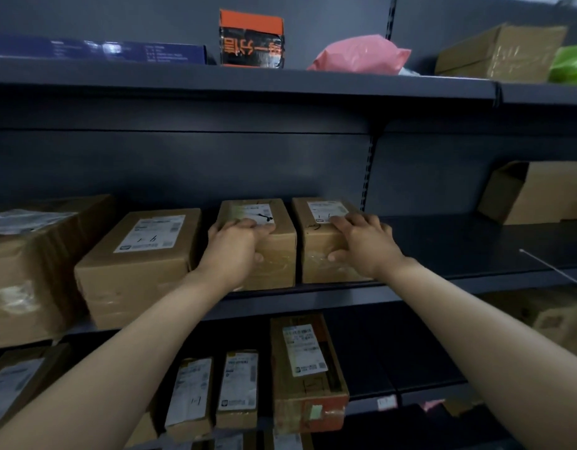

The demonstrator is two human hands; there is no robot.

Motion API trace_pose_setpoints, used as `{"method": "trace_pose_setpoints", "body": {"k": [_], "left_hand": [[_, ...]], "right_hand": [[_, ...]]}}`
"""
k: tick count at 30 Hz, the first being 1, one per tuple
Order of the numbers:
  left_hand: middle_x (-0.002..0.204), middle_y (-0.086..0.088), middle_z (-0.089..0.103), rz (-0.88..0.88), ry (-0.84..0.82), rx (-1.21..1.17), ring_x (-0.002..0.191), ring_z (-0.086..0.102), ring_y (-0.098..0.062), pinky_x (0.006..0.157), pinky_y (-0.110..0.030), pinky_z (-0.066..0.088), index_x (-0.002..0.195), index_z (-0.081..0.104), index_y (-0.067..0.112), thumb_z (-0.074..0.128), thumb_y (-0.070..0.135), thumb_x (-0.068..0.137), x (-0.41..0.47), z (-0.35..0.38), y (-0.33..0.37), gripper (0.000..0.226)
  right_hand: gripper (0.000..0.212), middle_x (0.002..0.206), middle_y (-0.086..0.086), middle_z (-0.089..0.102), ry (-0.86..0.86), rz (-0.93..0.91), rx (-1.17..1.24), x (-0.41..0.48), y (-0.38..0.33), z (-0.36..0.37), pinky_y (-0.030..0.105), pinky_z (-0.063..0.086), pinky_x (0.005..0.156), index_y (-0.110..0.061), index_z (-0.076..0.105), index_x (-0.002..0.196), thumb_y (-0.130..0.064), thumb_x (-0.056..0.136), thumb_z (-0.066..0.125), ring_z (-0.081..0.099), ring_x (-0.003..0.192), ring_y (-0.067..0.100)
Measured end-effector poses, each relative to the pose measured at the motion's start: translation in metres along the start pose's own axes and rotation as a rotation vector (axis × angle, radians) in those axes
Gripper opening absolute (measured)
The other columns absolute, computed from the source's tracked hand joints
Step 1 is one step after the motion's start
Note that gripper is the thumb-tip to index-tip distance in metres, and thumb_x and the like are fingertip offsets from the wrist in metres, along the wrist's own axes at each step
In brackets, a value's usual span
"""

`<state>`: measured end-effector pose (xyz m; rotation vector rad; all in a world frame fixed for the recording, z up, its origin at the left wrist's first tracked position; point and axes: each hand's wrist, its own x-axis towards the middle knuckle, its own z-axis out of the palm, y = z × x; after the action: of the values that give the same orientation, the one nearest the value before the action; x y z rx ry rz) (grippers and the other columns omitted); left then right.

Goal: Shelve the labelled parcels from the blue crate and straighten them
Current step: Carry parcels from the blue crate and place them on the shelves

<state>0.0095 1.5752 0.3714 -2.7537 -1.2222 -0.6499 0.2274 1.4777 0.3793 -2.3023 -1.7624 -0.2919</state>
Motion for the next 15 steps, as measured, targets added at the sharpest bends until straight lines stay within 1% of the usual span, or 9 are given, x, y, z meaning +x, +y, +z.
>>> {"method": "trace_pose_setpoints", "body": {"k": [2, 4, 9, 15], "left_hand": [[0.151, 0.000, 0.036, -0.013, -0.031, -0.036, 0.141, 0.023, -0.021, 0.114, -0.051, 0.004, 0.143, 0.036, 0.039, 0.062, 0.019, 0.089, 0.015, 0.006, -0.002, 0.064], [0.153, 0.001, 0.033, -0.028, -0.046, -0.023, 0.143, 0.021, -0.020, 0.113, -0.056, -0.001, 0.143, 0.034, 0.041, 0.061, 0.019, 0.090, 0.029, 0.012, -0.003, 0.064], [0.153, 0.003, 0.032, -0.043, -0.068, 0.017, 0.143, 0.021, -0.021, 0.112, -0.062, 0.001, 0.144, 0.033, 0.040, 0.061, 0.019, 0.090, 0.057, 0.023, 0.000, 0.065], [0.153, 0.003, 0.031, -0.101, -0.081, 0.015, 0.143, 0.020, -0.021, 0.112, -0.062, 0.000, 0.144, 0.032, 0.040, 0.060, 0.018, 0.090, 0.080, 0.030, 0.005, 0.065]], "right_hand": [[0.073, 0.151, 0.007, 0.030, -0.008, 0.031, -0.005, 0.009, 0.004, 0.002, 0.052, 0.019, 0.111, -0.030, 0.025, 0.148, -0.046, 0.088, 0.062, 0.021, 0.137, 0.036], [0.072, 0.152, 0.007, 0.029, -0.016, 0.049, -0.016, 0.020, 0.008, 0.004, 0.052, 0.018, 0.112, -0.030, 0.024, 0.148, -0.045, 0.088, 0.061, 0.020, 0.138, 0.036], [0.070, 0.152, 0.007, 0.027, -0.026, 0.071, -0.030, 0.046, 0.030, 0.013, 0.051, 0.018, 0.111, -0.030, 0.023, 0.148, -0.044, 0.089, 0.060, 0.016, 0.141, 0.035], [0.071, 0.152, 0.006, 0.027, -0.026, 0.065, -0.020, 0.074, 0.057, 0.021, 0.052, 0.019, 0.111, -0.032, 0.023, 0.148, -0.043, 0.089, 0.061, 0.015, 0.141, 0.035]]}}
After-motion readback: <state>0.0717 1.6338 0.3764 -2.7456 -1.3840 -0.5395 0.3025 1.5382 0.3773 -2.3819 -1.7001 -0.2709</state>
